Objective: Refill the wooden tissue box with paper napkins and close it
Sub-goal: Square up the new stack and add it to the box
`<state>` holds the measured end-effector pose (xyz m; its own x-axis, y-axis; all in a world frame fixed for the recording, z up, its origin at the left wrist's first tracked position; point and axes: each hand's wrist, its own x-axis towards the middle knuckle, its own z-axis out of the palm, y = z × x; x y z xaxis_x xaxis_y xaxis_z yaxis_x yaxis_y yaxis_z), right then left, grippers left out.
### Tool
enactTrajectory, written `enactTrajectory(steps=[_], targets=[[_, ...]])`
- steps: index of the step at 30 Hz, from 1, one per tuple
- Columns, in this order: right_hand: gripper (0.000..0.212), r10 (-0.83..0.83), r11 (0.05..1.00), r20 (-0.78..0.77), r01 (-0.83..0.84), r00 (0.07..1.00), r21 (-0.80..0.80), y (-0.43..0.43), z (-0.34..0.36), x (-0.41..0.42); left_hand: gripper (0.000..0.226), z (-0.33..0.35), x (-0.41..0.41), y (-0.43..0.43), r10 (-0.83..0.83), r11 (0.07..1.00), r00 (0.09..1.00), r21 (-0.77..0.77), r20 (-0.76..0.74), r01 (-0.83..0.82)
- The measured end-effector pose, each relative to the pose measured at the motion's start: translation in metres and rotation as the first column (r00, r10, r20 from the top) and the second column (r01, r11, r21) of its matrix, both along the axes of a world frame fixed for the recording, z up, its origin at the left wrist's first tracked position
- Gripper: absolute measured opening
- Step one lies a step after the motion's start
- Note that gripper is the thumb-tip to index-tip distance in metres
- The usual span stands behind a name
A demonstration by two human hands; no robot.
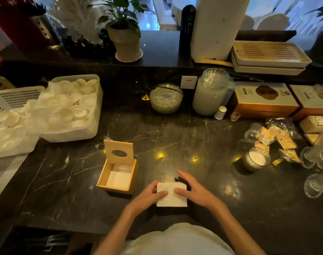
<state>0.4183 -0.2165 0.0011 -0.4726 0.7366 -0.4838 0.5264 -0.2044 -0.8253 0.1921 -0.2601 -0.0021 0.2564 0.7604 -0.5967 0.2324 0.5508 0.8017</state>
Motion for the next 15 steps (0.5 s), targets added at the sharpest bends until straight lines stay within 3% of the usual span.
enactTrajectory(steps=[3,6,8,12,15], targets=[[0.054,0.079,0.98,-0.027,-0.082,0.997,-0.183,0.01,0.02,-0.018,0.047,0.014,-0.014,-0.001,0.023,0.99,0.972,-0.138,0.232,0.009],[0.057,0.141,0.878,-0.141,-0.19,0.98,-0.44,0.01,0.028,-0.027,0.046,0.03,-0.028,-0.009,0.03,0.984,0.948,-0.177,0.318,0.028],[0.06,0.189,0.823,-0.17,-0.251,0.967,-0.51,0.013,0.03,-0.034,0.042,0.04,-0.037,-0.012,0.033,0.985,0.956,-0.173,0.291,0.019],[0.067,0.346,0.823,-0.088,-0.347,0.934,-0.45,0.018,0.024,-0.068,0.044,0.053,-0.06,-0.014,0.013,0.994,0.995,-0.105,0.096,-0.003],[0.067,0.261,0.799,-0.155,-0.303,0.953,-0.519,0.005,0.012,-0.088,0.039,0.058,-0.082,-0.023,0.047,0.994,0.997,-0.097,0.063,-0.041]])
